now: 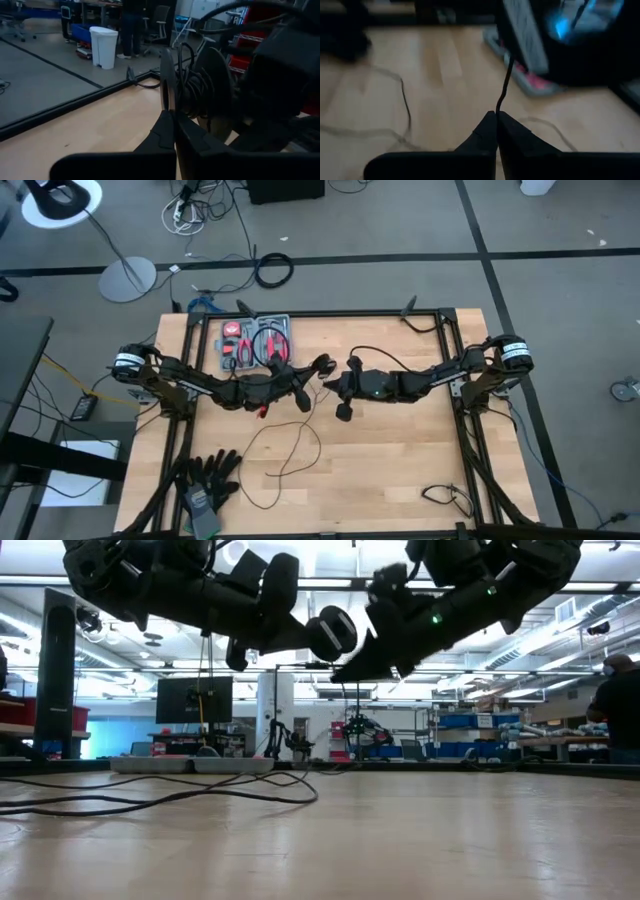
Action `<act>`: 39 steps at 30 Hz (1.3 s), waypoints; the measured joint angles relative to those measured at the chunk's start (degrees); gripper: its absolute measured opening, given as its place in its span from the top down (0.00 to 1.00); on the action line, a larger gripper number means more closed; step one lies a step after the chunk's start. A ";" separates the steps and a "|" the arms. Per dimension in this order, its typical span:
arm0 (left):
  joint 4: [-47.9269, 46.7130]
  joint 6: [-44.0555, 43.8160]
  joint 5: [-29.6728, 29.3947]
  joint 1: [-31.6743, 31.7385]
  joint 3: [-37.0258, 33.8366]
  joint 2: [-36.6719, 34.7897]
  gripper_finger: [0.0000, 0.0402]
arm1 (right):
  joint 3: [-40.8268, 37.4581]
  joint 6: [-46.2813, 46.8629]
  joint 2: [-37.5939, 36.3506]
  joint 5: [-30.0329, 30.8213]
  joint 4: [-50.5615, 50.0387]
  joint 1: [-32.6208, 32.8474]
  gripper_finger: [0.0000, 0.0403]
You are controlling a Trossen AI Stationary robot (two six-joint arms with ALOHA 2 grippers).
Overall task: Coil cords
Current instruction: Coil the black wire onto the spool
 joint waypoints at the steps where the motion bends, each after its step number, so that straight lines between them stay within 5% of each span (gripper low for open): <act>1: -0.11 0.01 0.09 0.00 0.00 0.00 1.00 | 0.00 -0.01 0.00 0.08 -1.88 0.00 0.98; 12: -0.57 1.36 0.38 0.00 -0.02 -0.02 1.00 | -0.02 8.81 0.04 0.48 -12.20 -0.20 0.82; 20: 0.66 1.69 -0.72 0.00 -0.02 -0.02 1.00 | -0.07 17.12 0.12 0.45 -10.38 -0.20 0.67; 34: 3.24 4.37 -1.97 0.00 -4.07 -4.98 1.00 | -14.39 18.60 14.10 2.23 35.91 3.72 0.66; 39: 8.26 4.90 -2.06 0.00 -5.73 -5.36 1.00 | -8.75 12.80 22.88 2.03 41.61 3.26 0.67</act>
